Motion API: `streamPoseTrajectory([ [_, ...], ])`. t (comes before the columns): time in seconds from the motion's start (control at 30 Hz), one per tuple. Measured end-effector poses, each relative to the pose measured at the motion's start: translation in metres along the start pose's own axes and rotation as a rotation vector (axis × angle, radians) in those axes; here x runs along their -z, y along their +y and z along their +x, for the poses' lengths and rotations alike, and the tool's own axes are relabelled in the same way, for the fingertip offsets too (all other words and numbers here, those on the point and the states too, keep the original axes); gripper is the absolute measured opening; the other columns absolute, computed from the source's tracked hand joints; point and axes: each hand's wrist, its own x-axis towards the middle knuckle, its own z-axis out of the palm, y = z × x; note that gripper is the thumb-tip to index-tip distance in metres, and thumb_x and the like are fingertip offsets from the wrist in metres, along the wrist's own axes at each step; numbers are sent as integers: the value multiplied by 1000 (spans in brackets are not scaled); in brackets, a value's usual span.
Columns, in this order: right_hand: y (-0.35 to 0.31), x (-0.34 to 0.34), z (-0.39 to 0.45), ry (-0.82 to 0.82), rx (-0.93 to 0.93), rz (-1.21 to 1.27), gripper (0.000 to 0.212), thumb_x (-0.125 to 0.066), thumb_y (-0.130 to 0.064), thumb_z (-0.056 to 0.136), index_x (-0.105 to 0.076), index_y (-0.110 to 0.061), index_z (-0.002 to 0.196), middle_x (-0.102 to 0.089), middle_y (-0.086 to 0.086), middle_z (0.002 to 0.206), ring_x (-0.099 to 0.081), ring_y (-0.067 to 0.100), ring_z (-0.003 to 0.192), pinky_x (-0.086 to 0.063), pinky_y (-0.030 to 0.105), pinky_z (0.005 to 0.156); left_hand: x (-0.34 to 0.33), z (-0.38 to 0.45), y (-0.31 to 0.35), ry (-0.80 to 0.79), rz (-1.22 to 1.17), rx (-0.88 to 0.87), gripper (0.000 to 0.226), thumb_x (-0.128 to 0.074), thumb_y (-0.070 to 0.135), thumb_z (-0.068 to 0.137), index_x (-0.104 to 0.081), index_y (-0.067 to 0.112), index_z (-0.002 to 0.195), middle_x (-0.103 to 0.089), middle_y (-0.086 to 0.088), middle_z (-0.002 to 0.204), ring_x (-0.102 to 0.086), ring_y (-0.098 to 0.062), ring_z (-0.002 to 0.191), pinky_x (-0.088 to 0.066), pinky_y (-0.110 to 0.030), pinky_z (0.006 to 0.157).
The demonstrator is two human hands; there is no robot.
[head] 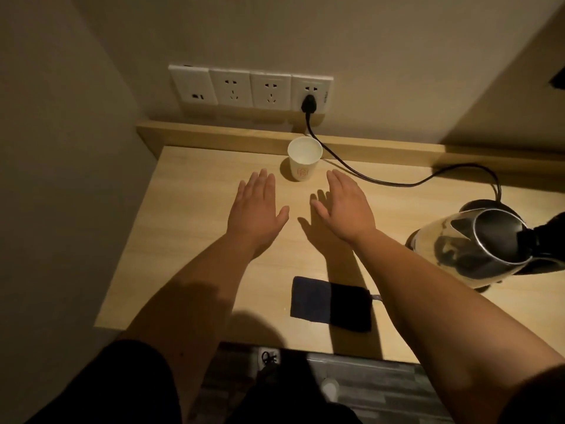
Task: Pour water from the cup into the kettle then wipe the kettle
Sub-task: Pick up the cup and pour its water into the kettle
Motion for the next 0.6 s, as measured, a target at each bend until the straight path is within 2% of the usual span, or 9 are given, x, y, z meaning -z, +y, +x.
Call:
streamPoseTrajectory([
  [0.17, 5, -14, 39, 22, -82, 62, 71, -55, -48, 97, -30, -11, 152, -35, 11, 158, -30, 29, 146, -26, 43, 119, -20, 48, -12, -26, -46, -65, 71, -31, 54, 98, -8, 16, 154, -6, -5, 163, 0, -21, 149, 4, -36, 116],
  [0.33, 14, -33, 68, -32, -155, 125, 74, -60, -49, 94, -28, -17, 153, -39, 8, 156, -35, 29, 143, -33, 46, 114, -39, 85, -11, -44, -130, -84, 73, -35, 56, 97, -10, 16, 154, -10, -4, 162, -5, -21, 149, -3, -39, 119],
  [0.43, 21, -45, 81, -34, -131, 156, 74, -60, -49, 94, -27, -21, 154, -46, 7, 152, -42, 29, 139, -41, 49, 110, -46, 100, -9, -27, -216, -83, 73, -39, 54, 97, -13, 16, 153, -14, -4, 162, -9, -21, 149, -5, -38, 119],
  [0.6, 27, -55, 93, -1, -73, 216, 67, -62, -44, 94, -32, -25, 150, -57, 4, 141, -52, 27, 129, -49, 45, 101, -55, 111, -10, 1, -309, -78, 72, -45, 53, 96, -17, 18, 153, -22, -3, 160, -17, -21, 147, -9, -37, 118],
])
